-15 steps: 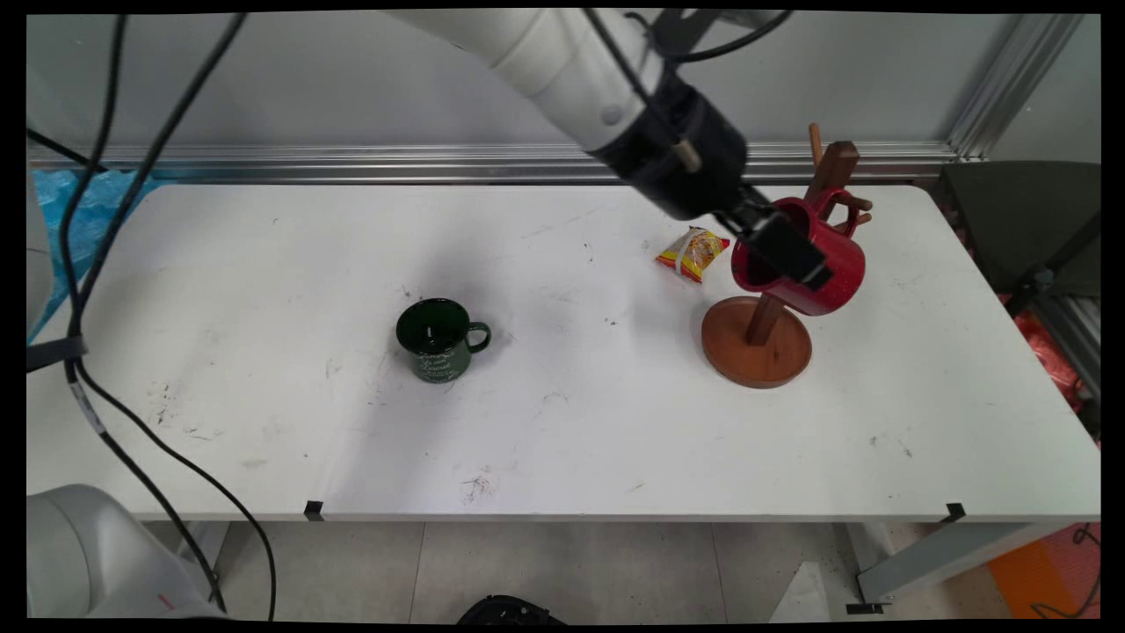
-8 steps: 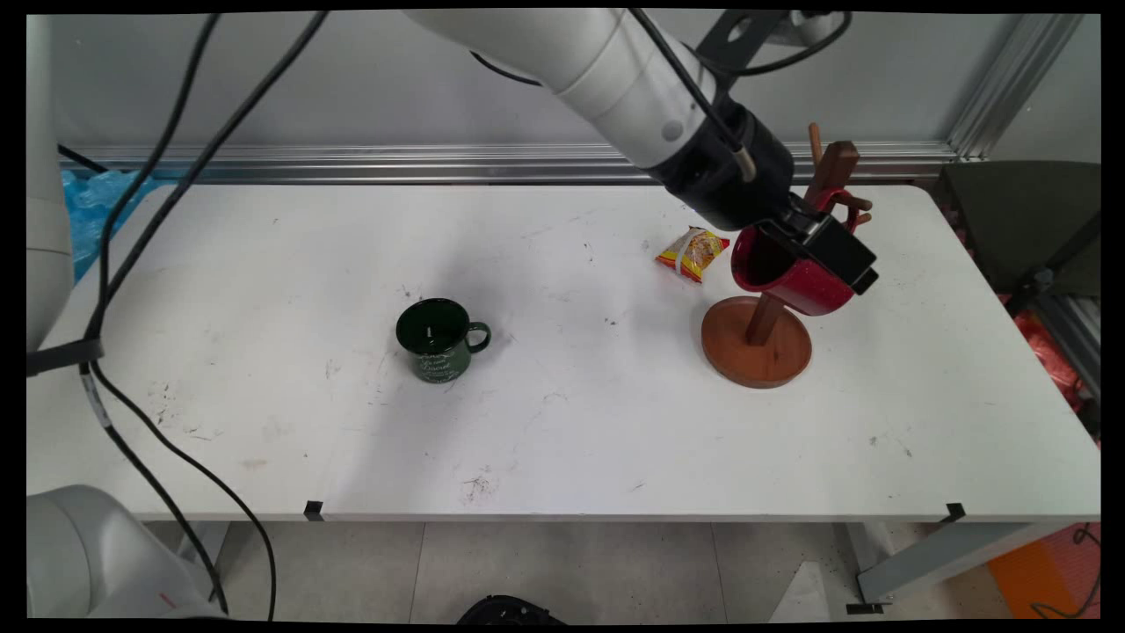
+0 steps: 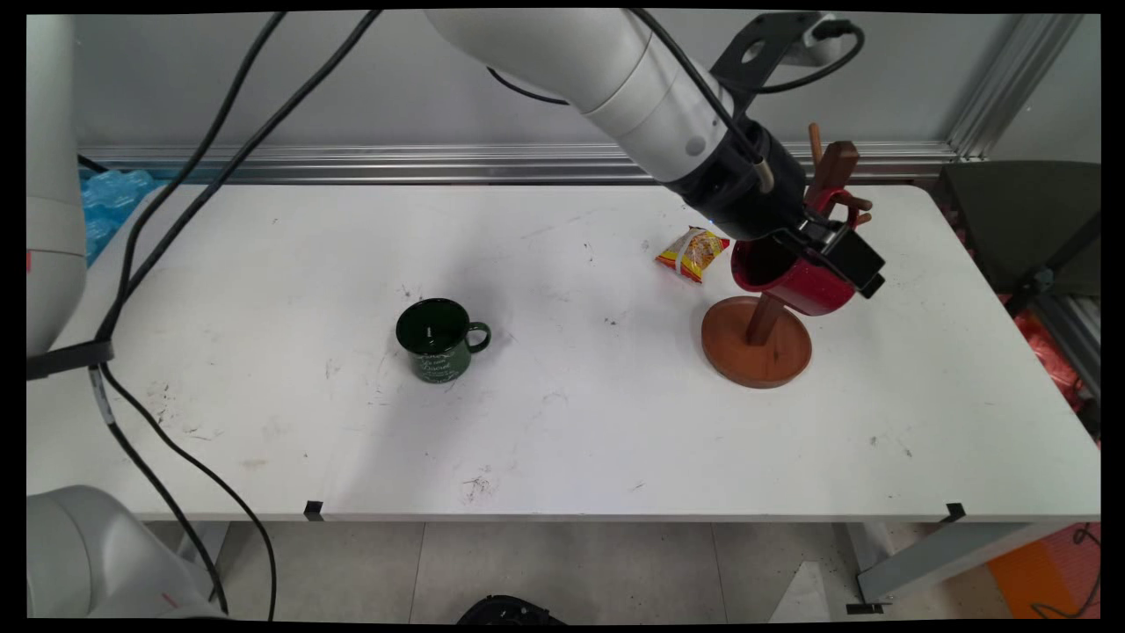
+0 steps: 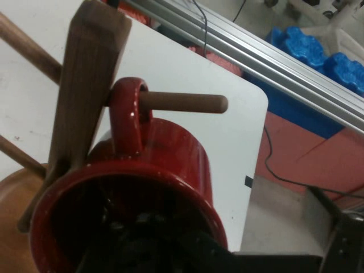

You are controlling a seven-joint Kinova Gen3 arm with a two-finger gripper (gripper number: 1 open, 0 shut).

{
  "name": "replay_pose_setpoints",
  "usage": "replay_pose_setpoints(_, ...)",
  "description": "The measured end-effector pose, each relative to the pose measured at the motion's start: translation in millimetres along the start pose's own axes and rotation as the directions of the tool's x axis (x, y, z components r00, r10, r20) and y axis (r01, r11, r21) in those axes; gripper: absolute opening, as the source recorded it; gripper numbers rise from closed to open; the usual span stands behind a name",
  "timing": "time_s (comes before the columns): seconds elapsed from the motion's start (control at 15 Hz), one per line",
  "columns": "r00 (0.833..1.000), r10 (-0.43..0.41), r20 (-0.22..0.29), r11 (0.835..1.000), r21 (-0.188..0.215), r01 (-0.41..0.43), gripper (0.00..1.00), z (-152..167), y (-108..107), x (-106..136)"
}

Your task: Pick up the red mug from the rack, then place the picked object on the table

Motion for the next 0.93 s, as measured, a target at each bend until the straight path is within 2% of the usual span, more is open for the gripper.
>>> replay_pose_setpoints(0.07, 1.0, -0.002, 0.001, 1.0, 0.003, 0.002, 0.0, 1.4, -1.1, -0.4)
replay_pose_setpoints(0.67, 1.0, -0.013, 0.01, 1.0, 0.018, 0.013, 0.0, 3.0, -5.8, -5.2)
replay_pose_setpoints(0.93, 1.0, -0.007, 0.003, 1.0, 0.008, 0.007, 0.0, -1.3, -1.5, -3.3)
